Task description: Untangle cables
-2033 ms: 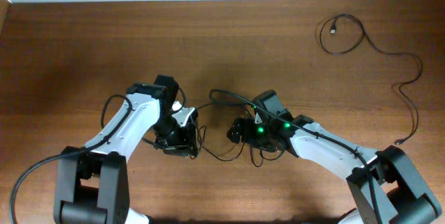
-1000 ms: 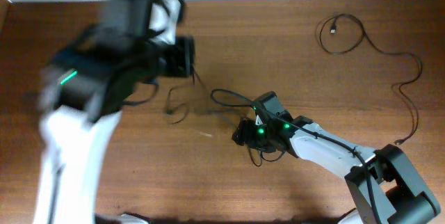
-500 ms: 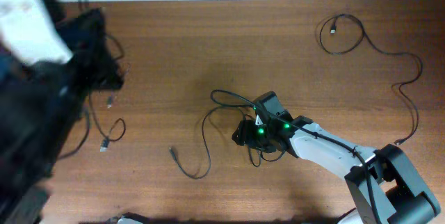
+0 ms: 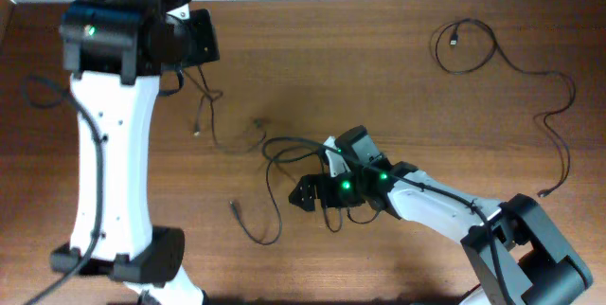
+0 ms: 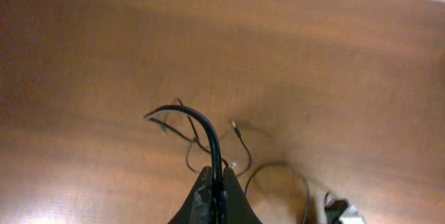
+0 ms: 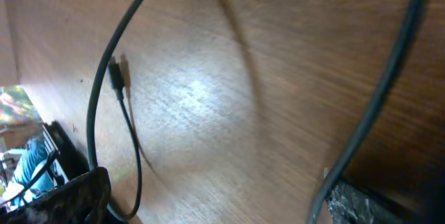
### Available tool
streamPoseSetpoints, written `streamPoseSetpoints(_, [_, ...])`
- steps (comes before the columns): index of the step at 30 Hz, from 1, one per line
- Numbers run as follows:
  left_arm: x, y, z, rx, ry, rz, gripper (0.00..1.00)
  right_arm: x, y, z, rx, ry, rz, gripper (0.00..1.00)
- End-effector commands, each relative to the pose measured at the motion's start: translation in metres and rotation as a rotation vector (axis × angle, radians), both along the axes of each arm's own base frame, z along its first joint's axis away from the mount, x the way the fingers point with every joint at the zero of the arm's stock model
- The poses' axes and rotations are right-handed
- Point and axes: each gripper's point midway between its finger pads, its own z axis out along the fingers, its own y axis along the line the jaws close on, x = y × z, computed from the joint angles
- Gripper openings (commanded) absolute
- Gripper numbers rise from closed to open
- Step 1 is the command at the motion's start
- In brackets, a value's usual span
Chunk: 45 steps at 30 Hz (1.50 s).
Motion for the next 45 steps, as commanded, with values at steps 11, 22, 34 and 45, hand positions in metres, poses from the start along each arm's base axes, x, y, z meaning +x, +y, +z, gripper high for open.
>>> streamPoseSetpoints(11, [0.029, -0.016, -0.214, 0.020, 0.636, -0.036, 0.00, -0.018, 0.027, 0.001, 0.026, -0.125, 0.155, 0.99])
streamPoseSetpoints(22, [0.046, -0.079, -0.264, -0.219, 0.669, -0.224, 0.00, -0.010, 0.031, -0.011, -0.143, -0.296, 0.111, 0.04])
streamPoseSetpoints(34, [0.045, -0.096, -0.280, -0.206, 0.686, -0.270, 0.00, -0.001, -0.091, 0.178, -0.264, -0.274, -0.171, 0.04])
streamPoseSetpoints(45, [0.046, -0.096, -0.280, -0.206, 0.679, -0.271, 0.00, 0.067, -0.245, 0.099, -0.757, -0.007, -0.520, 0.09])
